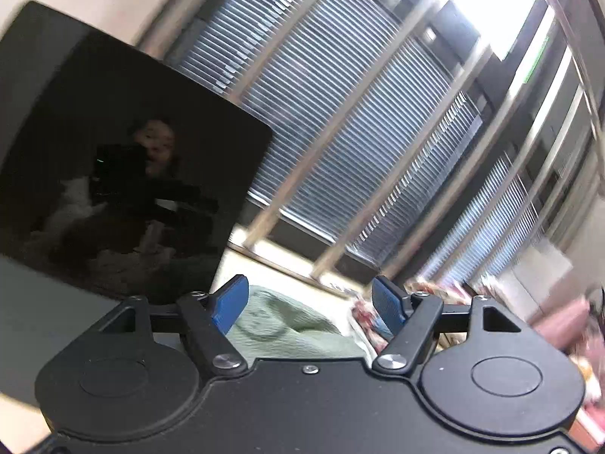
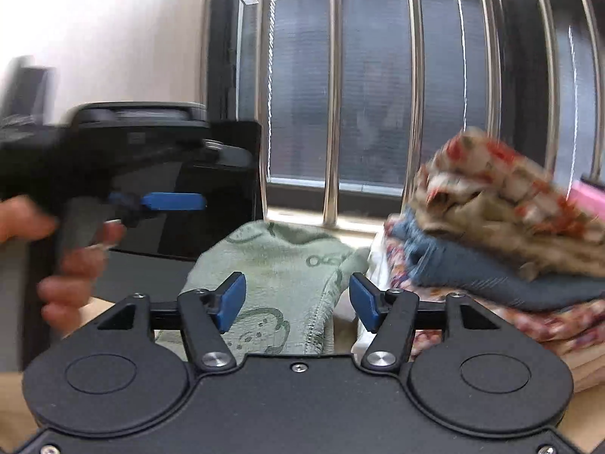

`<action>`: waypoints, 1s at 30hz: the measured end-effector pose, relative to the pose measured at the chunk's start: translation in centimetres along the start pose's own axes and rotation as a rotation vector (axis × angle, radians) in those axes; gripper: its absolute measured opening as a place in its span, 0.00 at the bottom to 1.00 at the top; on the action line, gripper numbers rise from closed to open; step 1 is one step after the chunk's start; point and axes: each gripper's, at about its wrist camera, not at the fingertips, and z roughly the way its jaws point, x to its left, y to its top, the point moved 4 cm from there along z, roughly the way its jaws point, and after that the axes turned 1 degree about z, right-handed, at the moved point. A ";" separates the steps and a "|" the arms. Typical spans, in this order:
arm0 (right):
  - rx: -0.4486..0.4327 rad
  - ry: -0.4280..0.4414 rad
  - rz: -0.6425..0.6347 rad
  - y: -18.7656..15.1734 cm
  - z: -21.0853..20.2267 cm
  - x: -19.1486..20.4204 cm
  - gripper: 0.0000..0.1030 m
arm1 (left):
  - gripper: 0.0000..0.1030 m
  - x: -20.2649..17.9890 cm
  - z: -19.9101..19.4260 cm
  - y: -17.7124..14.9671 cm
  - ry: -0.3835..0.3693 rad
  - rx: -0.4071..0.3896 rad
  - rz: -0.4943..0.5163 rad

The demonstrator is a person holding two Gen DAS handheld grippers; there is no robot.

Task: Fold clothes
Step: 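Carry the bundle with both grippers beside the stack of folded clothes, then lower the bundle next to the clothes stack and open both grippers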

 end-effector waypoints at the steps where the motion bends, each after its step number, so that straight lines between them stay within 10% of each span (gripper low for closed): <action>1: -0.017 0.007 -0.021 0.1 -0.5 0.3 0.60 | 0.61 -0.3 1.1 -0.1 -0.009 0.043 0.026; 6: 0.107 0.090 -0.123 -0.8 1.1 2.1 0.31 | 0.34 -1.3 5.8 -2.4 0.002 0.235 0.156; 14: 0.295 0.022 -0.112 -2.4 3.4 0.7 0.35 | 0.34 -1.2 9.2 -5.3 0.070 0.377 0.224; 23: 0.301 -0.010 -0.096 -2.6 3.6 0.9 0.51 | 0.96 -2.0 4.3 -4.3 0.010 0.123 0.177; 30: 0.259 0.005 -0.143 -2.3 2.6 2.1 0.90 | 1.00 -1.4 0.5 -3.6 0.023 -0.074 0.093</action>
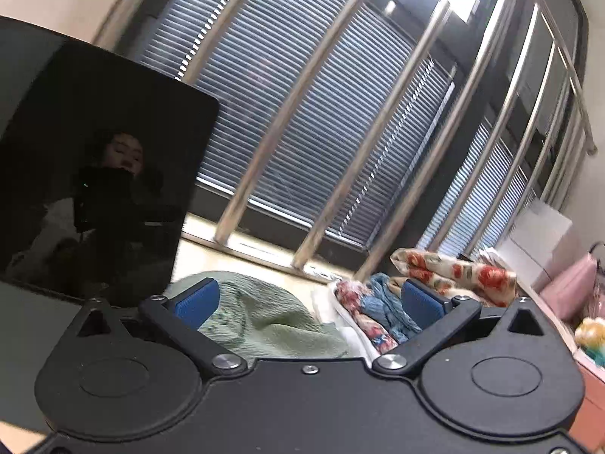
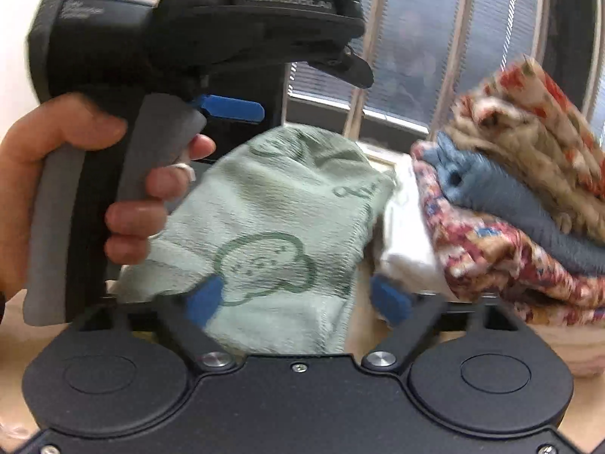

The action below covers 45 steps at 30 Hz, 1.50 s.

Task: Fold clothes

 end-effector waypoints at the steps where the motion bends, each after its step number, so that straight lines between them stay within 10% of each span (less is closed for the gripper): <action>1: -0.013 -0.010 -0.016 0.0 -0.3 0.3 0.91 | 1.00 0.1 -0.4 0.1 0.021 -0.015 -0.001; 25: -0.069 -0.038 0.183 -8.4 -13.4 -2.9 1.00 | 1.00 -4.2 -16.9 -9.5 0.281 0.051 -0.013; 38: -0.002 -0.043 0.219 -15.9 -25.0 -3.0 1.00 | 1.00 -9.8 -28.9 -15.7 0.279 0.097 -0.070; 45: 0.009 -0.036 0.226 -19.7 -30.2 -2.4 1.00 | 1.00 -13.7 -34.3 -18.5 0.331 0.148 0.091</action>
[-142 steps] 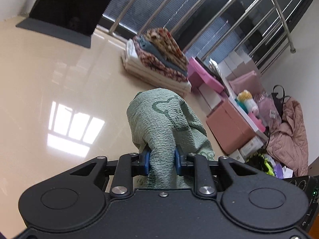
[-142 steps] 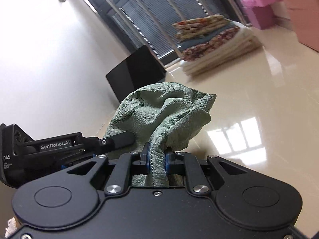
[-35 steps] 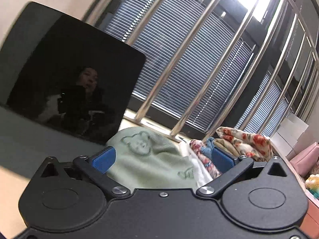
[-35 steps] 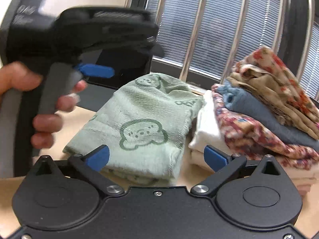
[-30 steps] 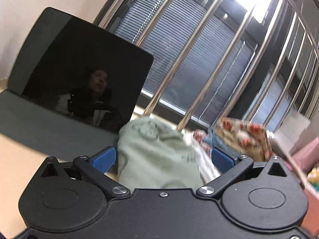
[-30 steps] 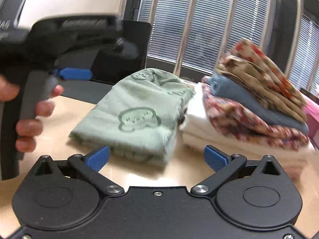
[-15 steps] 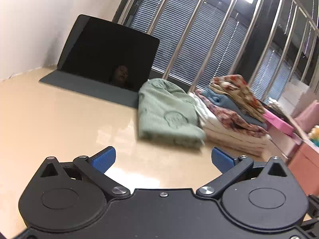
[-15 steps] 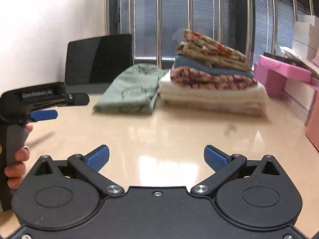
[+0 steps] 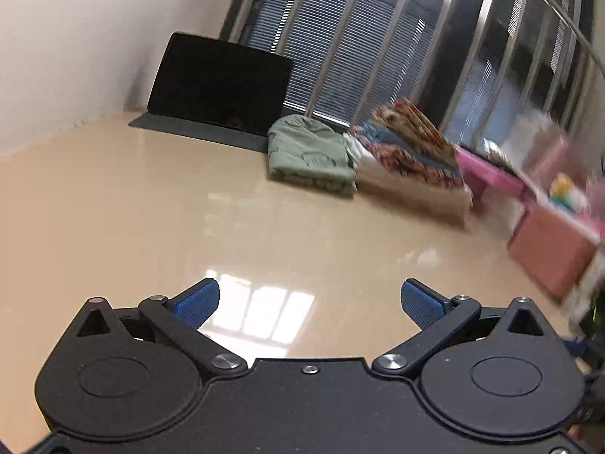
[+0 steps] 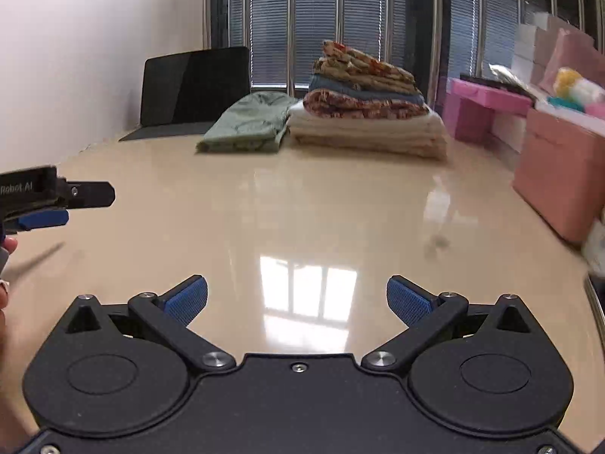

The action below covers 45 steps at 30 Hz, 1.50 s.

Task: Fold clothes

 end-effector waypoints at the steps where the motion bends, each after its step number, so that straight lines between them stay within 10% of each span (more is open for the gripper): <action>1: 0.003 0.007 0.014 -0.6 -0.7 -0.1 1.00 | 1.00 -0.4 -0.9 -0.6 0.008 0.003 0.028; 19: -0.017 0.077 0.147 -6.6 -14.7 0.0 1.00 | 1.00 -5.6 -15.0 -5.9 -0.042 0.011 0.096; 27: -0.051 0.082 0.175 -7.9 -20.5 0.7 1.00 | 1.00 -8.2 -21.2 -8.4 0.055 -0.012 0.210; 45: -0.098 0.021 0.140 -7.8 -23.0 3.2 0.99 | 1.00 -8.0 -24.3 -8.9 0.156 -0.058 0.164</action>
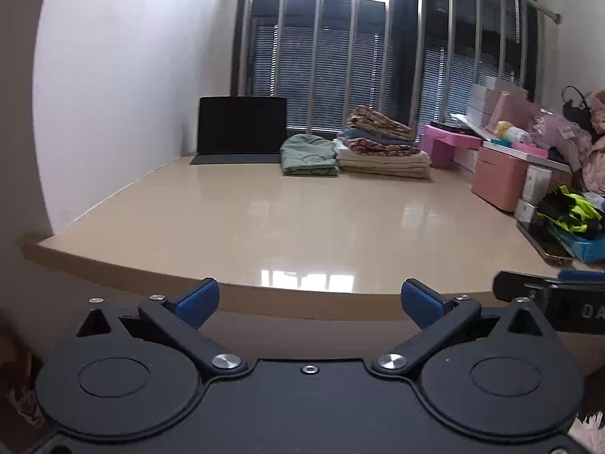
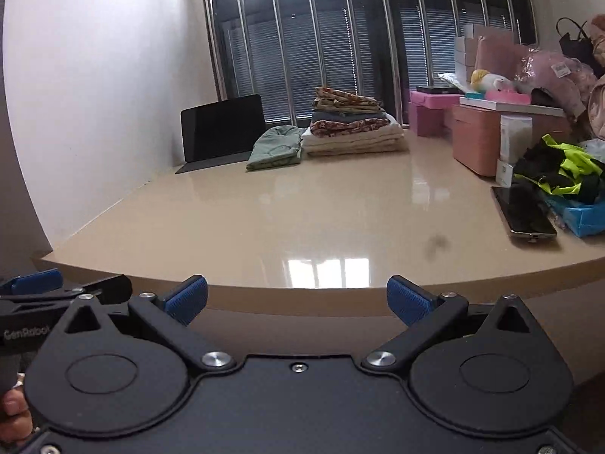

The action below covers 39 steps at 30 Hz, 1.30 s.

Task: Fold clothes

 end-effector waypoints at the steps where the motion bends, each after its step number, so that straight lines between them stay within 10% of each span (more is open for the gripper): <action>1: -0.001 -0.003 -0.006 0.0 -0.1 0.1 0.99 | 1.00 0.1 0.0 0.0 0.002 0.004 -0.001; 39: 0.041 -0.027 -0.060 -0.7 0.1 0.8 0.99 | 1.00 -0.1 0.0 -0.6 -0.057 0.029 0.010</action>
